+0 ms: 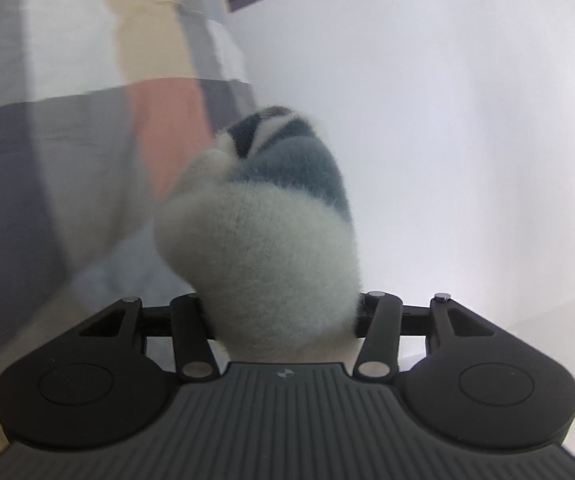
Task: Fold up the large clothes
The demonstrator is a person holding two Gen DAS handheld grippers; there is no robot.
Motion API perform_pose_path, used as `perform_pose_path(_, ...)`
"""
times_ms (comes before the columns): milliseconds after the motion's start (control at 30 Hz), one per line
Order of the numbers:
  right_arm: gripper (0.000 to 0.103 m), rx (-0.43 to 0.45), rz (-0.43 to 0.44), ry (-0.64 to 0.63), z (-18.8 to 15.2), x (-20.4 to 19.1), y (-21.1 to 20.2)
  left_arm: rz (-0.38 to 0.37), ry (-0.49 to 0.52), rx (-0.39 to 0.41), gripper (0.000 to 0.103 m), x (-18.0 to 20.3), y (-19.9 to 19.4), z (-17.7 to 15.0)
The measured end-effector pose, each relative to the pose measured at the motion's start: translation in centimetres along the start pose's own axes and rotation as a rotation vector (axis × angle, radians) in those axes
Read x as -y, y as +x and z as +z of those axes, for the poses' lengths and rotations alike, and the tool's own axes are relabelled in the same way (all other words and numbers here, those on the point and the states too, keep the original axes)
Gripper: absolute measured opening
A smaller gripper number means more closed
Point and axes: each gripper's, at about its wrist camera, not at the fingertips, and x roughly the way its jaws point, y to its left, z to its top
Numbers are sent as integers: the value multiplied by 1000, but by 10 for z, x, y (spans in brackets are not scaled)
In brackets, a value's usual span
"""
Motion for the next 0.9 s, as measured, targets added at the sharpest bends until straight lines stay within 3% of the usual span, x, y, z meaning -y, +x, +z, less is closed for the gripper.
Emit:
perform_pose_path(300, 44, 118, 3, -22, 101, -6, -23, -68, 37, -32, 55, 90, 86, -17)
perform_pose_path(500, 44, 161, -24, -14, 153, 18, -20, -83, 53, -68, 56, 120, 159, -35)
perform_pose_path(667, 44, 165, -74, 0, 176, 60, -5, -44, 89, -111, 56, 107, 214, -60)
perform_pose_path(900, 44, 90, -175, 108, 161, 142, 29, 80, 110, -207, 56, 53, 274, -85)
